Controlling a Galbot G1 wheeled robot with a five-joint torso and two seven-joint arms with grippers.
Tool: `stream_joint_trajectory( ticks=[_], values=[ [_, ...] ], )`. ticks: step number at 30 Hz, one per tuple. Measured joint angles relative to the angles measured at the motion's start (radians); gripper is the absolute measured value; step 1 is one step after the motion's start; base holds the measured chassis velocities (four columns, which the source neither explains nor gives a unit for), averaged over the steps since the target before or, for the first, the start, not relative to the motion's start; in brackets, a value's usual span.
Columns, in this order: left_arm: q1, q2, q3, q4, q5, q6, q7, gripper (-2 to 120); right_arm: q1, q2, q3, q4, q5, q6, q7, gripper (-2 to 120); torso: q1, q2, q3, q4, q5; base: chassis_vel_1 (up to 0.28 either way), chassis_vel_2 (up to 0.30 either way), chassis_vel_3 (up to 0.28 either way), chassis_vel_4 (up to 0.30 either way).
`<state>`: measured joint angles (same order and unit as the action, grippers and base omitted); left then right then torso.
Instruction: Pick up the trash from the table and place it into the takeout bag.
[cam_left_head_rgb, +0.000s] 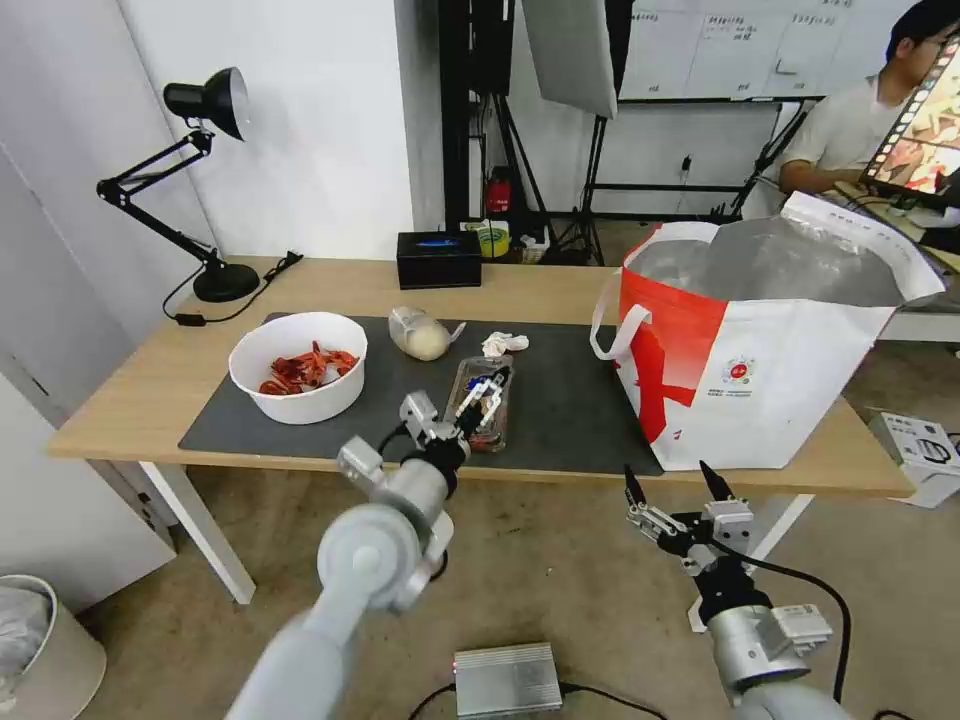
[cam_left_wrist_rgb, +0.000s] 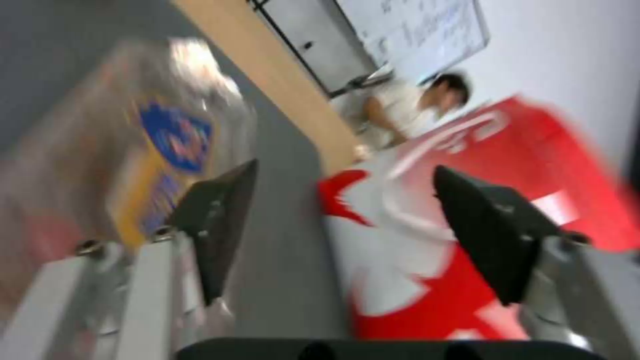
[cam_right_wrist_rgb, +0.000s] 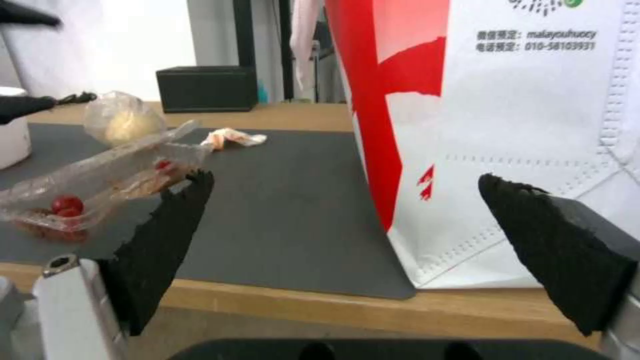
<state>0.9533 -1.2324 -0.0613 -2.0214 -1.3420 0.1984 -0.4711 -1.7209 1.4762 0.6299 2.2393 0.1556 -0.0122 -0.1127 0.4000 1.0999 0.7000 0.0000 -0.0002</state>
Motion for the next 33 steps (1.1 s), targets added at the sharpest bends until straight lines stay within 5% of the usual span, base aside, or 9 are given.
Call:
stream_joint_trajectory(
  ticks=[3, 5, 9, 19, 33],
  values=[
    [-0.051, 0.056, 0.037, 0.038, 0.102, 0.034, 0.037, 59, -0.002, -0.003, 0.004, 0.003, 0.003, 0.000, 0.000, 100, 0.000, 0.000, 0.000, -0.0001, 0.0001, 0.000, 0.000, 0.000, 0.000],
    [-0.120, 0.141, 0.072, 0.075, 0.207, 0.163, 0.111, 49, -0.005, -0.002, 0.007, 0.005, 0.013, 0.000, 0.001, 100, 0.000, 0.000, 0.000, 0.0000, 0.0001, 0.000, 0.000, 0.000, 0.000],
    [-0.157, 0.203, 0.101, 0.093, 0.313, 0.232, 0.175, 33, -0.009, 0.002, 0.007, 0.006, 0.017, 0.000, 0.003, 100, 0.000, 0.000, 0.000, 0.0000, 0.0001, 0.000, 0.000, 0.000, 0.000],
    [-0.154, 0.251, 0.144, 0.101, 0.430, 0.273, 0.231, 0, -0.011, -0.003, 0.011, 0.015, 0.032, -0.006, 0.012, 100, 0.000, 0.000, 0.000, 0.0001, 0.0002, 0.000, 0.000, 0.000, 0.000],
    [-0.154, 0.257, 0.185, 0.111, 0.450, 0.271, 0.236, 0, 0.000, -0.031, 0.003, 0.009, 0.098, -0.021, 0.032, 100, 0.000, 0.000, 0.000, 0.0000, 0.0002, 0.000, 0.000, 0.000, 0.000]
  ],
)
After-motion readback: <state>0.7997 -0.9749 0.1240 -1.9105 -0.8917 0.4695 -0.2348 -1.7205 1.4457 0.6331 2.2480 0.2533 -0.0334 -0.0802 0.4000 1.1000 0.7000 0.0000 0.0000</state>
